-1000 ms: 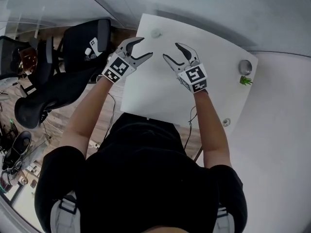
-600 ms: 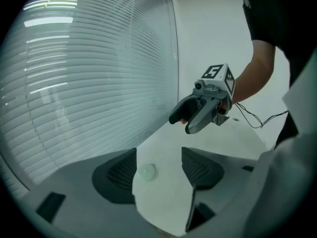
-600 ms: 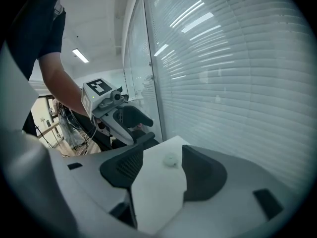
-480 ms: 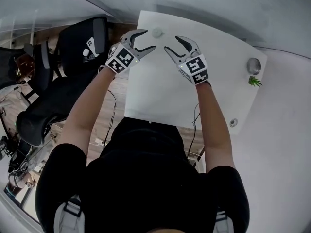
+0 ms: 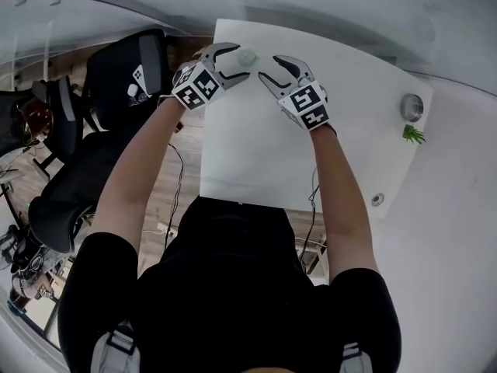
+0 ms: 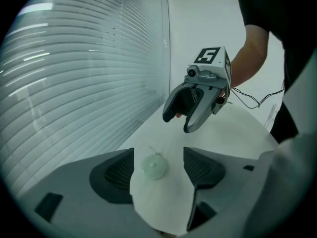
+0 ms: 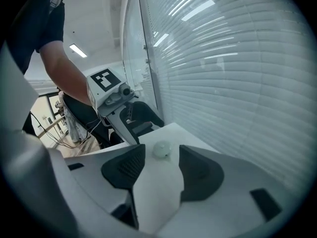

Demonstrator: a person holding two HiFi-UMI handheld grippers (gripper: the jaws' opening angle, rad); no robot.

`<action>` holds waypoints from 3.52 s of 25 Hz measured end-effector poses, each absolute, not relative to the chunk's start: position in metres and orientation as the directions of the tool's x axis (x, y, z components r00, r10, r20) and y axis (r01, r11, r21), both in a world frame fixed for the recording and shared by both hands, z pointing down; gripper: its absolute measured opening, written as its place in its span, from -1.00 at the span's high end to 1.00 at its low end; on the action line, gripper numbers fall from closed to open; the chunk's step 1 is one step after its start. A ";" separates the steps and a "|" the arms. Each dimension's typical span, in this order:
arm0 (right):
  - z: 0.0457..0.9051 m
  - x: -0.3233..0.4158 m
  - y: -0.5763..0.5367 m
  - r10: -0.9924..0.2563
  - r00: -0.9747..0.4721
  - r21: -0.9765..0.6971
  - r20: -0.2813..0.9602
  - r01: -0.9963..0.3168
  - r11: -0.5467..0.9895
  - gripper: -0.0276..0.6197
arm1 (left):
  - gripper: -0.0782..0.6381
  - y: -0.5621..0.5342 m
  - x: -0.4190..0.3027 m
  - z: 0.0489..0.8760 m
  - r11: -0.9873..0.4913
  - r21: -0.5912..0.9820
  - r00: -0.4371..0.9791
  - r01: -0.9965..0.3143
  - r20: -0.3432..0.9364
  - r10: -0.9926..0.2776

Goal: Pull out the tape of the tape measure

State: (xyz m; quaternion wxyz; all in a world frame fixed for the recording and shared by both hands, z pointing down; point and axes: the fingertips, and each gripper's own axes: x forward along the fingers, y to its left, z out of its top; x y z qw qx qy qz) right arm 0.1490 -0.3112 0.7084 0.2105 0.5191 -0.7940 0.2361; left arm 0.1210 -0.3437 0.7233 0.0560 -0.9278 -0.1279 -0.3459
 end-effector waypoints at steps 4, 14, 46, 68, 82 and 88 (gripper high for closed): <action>0.718 0.147 -0.319 -0.721 -0.377 -0.157 0.581 -0.922 0.355 0.29 | -0.11 -0.345 0.129 0.740 -0.946 -0.008 0.691 0.324 0.685 0.231; 0.734 0.151 -0.325 -0.694 -0.383 -0.170 0.610 -0.918 0.357 0.31 | -0.12 -0.350 0.134 0.767 -0.922 -0.006 0.630 0.388 0.732 0.260; 0.694 0.137 -0.291 -0.713 -0.390 -0.159 0.582 -0.915 0.370 0.40 | 0.14 -0.316 0.125 0.708 -0.917 0.025 0.651 0.398 0.696 0.302; 0.627 0.085 -0.243 -0.728 -0.439 -0.144 0.527 -0.890 0.432 0.62 | 0.14 -0.249 0.083 0.623 -0.896 -0.011 0.673 0.443 0.665 0.325; 0.604 0.060 -0.207 -0.698 -0.469 -0.136 0.541 -0.868 0.478 0.89 | 0.14 -0.218 0.061 0.606 -0.901 -0.007 0.647 0.434 0.699 0.306; 0.593 0.055 -0.196 -0.703 -0.438 -0.116 0.561 -0.882 0.457 0.89 | 0.14 -0.209 0.054 0.595 -0.924 0.003 0.652 0.382 0.707 0.272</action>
